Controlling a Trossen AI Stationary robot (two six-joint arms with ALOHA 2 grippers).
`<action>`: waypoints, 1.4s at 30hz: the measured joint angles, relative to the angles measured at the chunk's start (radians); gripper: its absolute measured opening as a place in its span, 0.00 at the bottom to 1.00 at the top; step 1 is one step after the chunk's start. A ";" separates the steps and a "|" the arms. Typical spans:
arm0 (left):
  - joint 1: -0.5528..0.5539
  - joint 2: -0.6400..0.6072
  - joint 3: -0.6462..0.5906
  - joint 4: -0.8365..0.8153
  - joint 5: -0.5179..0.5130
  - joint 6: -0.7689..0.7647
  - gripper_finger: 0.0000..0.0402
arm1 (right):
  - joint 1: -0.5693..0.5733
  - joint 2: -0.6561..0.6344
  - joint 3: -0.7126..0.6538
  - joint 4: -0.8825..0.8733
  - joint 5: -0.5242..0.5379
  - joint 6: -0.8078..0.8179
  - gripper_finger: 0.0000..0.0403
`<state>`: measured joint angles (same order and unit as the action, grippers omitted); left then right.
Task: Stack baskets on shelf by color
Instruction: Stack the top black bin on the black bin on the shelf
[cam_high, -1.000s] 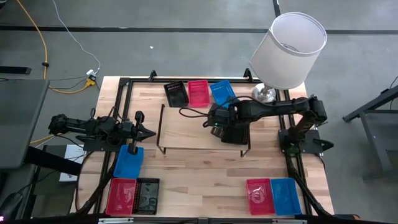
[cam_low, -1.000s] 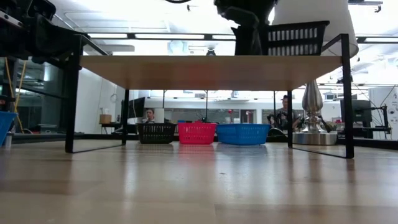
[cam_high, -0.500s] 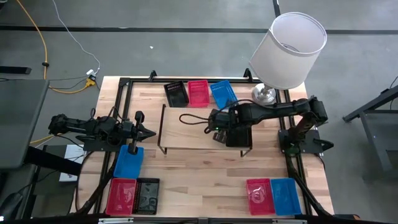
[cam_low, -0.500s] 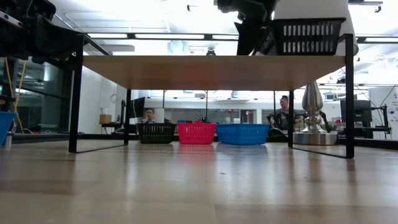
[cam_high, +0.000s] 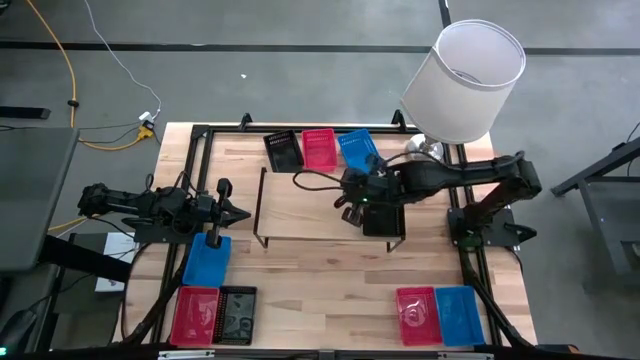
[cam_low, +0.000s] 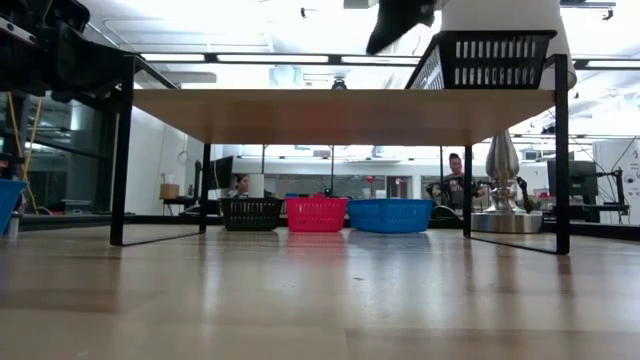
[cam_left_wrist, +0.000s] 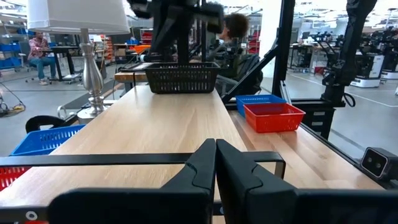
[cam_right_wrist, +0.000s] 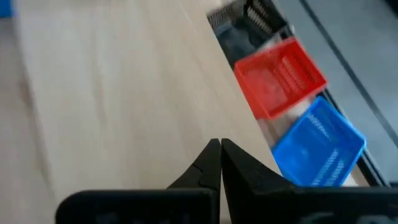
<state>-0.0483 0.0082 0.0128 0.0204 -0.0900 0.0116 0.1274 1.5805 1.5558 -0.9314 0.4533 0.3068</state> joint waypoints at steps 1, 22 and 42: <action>0.000 0.000 0.000 0.000 0.000 0.000 0.01 | 0.021 -0.015 0.000 -0.005 0.021 -0.001 0.00; 0.000 0.000 0.000 0.000 0.000 0.000 0.01 | 0.594 -0.321 -0.338 -0.021 0.616 0.329 0.00; 0.000 0.000 0.000 0.138 0.000 0.000 0.01 | 0.416 -0.893 -1.200 1.496 -0.010 -0.514 0.00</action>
<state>-0.0484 0.0078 0.0128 0.1588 -0.0900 0.0111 0.5431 0.6878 0.3563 0.5645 0.4431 -0.2073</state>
